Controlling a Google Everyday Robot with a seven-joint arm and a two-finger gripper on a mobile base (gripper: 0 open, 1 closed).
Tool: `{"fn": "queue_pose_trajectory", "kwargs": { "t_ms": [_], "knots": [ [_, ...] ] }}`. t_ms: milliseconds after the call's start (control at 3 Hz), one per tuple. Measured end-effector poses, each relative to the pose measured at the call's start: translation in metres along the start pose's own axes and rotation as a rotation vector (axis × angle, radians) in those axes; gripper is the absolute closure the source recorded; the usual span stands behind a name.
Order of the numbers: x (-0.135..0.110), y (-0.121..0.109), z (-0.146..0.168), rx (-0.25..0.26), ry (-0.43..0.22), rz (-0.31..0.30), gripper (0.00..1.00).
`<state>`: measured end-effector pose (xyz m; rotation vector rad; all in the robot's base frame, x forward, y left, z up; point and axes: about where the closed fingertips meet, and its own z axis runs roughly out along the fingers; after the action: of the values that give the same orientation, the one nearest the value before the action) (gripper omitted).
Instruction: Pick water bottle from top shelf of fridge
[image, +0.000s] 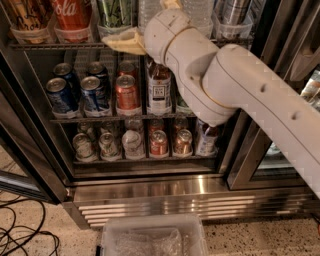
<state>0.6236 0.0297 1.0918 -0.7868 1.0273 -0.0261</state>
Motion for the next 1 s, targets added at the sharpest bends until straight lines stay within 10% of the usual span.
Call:
{"fn": "queue_pose_trajectory", "kwargs": {
  "t_ms": [333,1000],
  "knots": [
    [0.0367,-0.0304,0.0388,0.12,0.021,-0.053,0.0],
    [0.0334,-0.0266,0.038,0.12,0.021,-0.053,0.0]
  ]
}}
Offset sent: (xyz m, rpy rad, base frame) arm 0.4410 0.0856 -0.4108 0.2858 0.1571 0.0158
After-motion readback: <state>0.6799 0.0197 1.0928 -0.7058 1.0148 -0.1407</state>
